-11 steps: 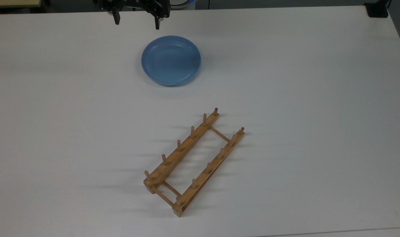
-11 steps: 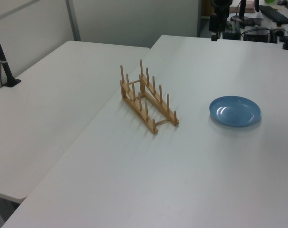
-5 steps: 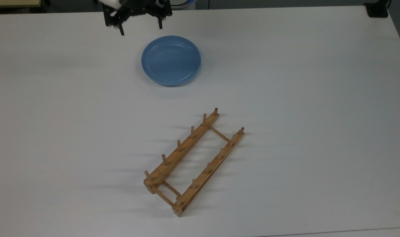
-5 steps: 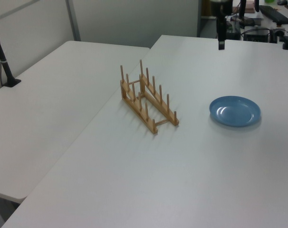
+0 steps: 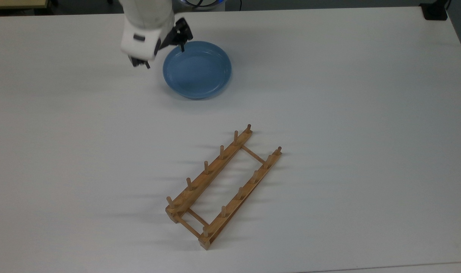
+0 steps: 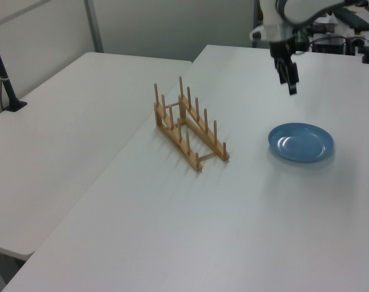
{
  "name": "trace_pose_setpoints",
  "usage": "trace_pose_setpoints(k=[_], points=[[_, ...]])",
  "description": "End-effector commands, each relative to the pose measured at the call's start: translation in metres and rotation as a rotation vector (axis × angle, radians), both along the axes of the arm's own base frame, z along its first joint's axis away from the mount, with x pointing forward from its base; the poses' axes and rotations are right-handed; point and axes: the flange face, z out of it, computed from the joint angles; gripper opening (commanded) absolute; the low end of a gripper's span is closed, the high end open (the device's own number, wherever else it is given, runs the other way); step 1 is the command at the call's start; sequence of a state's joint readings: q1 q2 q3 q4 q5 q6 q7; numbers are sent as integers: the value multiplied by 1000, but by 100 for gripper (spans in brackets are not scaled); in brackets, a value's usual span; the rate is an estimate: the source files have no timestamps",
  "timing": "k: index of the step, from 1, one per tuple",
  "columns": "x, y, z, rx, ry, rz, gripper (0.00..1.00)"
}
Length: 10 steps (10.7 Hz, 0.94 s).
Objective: Place plate in plate rack
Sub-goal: 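Lower the gripper to the blue plate's rim and close on it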
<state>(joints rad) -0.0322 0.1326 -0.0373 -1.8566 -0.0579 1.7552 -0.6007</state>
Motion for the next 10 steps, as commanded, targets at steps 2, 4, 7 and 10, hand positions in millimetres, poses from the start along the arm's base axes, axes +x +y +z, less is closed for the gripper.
trace_pose_setpoints(k=[2, 4, 7, 10], points=[[-5, -16, -77, -43, 105, 61, 84], [-3, -16, -98, -56, 142, 75, 58], [-1, -10, -110, -59, 161, 76, 24], [0, -8, -120, -60, 171, 73, 25]])
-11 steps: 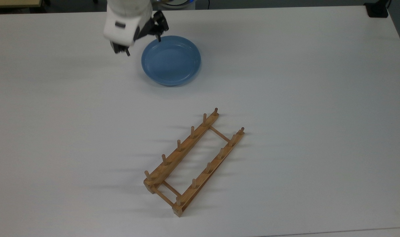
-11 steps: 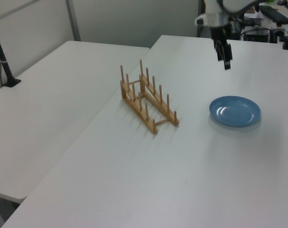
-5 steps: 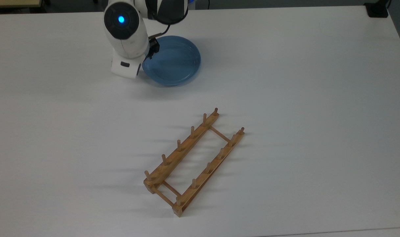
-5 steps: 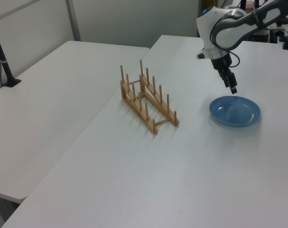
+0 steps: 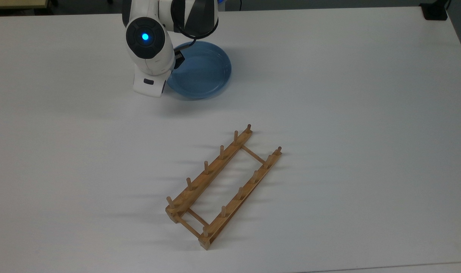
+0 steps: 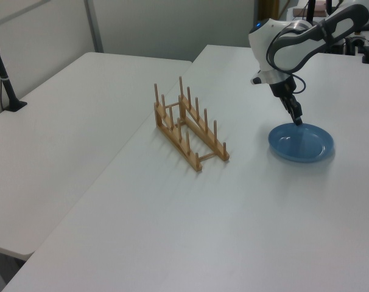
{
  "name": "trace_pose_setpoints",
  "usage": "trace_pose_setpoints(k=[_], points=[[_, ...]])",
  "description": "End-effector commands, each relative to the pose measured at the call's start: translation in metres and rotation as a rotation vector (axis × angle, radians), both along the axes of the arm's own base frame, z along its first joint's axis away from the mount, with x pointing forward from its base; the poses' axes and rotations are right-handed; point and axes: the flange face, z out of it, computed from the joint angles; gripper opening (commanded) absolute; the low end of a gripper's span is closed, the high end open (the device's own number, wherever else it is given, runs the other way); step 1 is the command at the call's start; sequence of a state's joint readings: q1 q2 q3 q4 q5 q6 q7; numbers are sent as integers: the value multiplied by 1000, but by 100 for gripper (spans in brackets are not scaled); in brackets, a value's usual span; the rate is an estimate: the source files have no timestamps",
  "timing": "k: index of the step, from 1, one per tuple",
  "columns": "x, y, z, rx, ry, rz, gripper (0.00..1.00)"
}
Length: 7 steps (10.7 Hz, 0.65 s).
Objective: Place plate in plate rack
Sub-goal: 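Lower the gripper to the blue plate's rim and close on it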
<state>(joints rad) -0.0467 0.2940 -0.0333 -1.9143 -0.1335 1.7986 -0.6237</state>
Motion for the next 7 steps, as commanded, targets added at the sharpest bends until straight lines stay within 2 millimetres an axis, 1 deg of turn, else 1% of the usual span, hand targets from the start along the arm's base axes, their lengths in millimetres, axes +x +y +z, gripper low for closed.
trace_pose_setpoints(k=[1, 2, 3, 4, 5, 7], points=[[3, 4, -7, -13, -13, 15, 25], [4, 3, -6, -16, -13, 16, 23], [4, 4, -7, -16, -13, 18, 14], [5, 3, -6, -15, -16, 16, 3], [9, 2, 2, -18, -30, 13, 0], [13, 1, 16, -22, -49, 2, 0]])
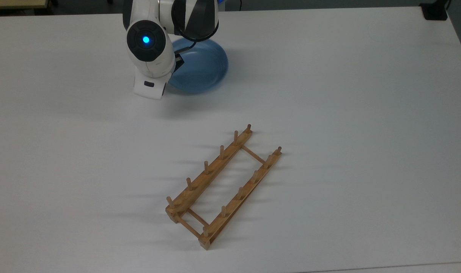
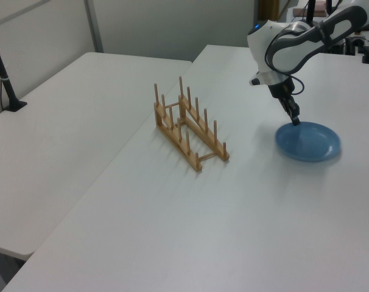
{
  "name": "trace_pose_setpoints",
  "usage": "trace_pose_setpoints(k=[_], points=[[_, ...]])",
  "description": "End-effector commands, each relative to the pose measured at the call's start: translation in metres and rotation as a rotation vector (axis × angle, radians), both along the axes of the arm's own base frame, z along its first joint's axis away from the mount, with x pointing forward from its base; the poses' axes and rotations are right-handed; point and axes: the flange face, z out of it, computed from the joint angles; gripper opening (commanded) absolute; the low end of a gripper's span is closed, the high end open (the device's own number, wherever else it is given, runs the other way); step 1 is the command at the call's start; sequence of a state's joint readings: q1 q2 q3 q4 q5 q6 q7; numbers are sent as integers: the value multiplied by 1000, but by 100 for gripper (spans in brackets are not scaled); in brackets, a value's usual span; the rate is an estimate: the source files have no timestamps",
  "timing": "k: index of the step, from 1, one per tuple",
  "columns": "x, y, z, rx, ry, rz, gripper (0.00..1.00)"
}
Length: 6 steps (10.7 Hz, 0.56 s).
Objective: Place plate in plate rack
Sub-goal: 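Lift the blue plate by its rim and carry it over the wooden rack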
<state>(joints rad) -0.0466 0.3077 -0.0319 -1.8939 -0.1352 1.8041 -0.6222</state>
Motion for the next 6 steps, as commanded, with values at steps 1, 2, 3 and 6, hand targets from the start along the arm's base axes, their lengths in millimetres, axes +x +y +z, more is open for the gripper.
trace_pose_setpoints(k=[1, 2, 3, 6], points=[[12, 1, 30, -24, -52, -4, 0], [18, 1, 45, -28, -62, -10, 0], [25, 1, 64, -36, -84, -32, 0], [42, 16, 150, -35, -151, -81, 0]])
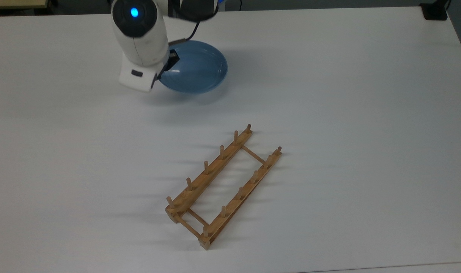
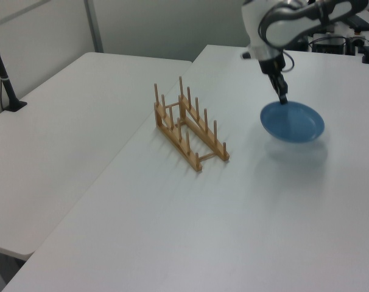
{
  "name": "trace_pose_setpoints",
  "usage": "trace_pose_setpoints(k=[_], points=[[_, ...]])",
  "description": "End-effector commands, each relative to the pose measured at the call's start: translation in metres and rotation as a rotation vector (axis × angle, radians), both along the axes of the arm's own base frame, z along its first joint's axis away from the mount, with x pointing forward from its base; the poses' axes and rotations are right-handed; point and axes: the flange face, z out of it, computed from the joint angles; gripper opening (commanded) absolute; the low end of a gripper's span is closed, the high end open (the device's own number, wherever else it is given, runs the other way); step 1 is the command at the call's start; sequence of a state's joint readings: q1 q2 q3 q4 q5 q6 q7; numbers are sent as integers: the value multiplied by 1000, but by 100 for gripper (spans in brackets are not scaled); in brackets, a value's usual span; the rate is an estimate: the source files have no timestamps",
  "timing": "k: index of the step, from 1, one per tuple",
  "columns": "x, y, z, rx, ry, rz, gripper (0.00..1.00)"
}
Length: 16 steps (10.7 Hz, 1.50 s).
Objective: Place plate in plate rack
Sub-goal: 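Lift the blue plate by its rim and carry it over the wooden rack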
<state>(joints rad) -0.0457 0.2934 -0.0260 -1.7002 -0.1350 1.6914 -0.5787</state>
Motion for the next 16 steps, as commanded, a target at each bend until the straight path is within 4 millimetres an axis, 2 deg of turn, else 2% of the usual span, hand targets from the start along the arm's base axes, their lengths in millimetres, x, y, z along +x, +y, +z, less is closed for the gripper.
trace_pose_setpoints(k=[1, 3, 5, 10, 11, 13, 14, 15, 16], points=[[16, 27, 93, 8, -109, -63, 0], [24, 36, 126, 2, -205, -199, 0], [33, 57, 153, -4, -319, -306, 0], [67, 77, 186, 49, -689, -676, 0], [71, 76, 190, 34, -747, -698, 0], [80, 102, 183, -23, -847, -693, 0], [86, 108, 180, -37, -913, -721, 0], [88, 109, 172, -55, -959, -746, 0], [89, 124, 163, -63, -996, -746, 0]])
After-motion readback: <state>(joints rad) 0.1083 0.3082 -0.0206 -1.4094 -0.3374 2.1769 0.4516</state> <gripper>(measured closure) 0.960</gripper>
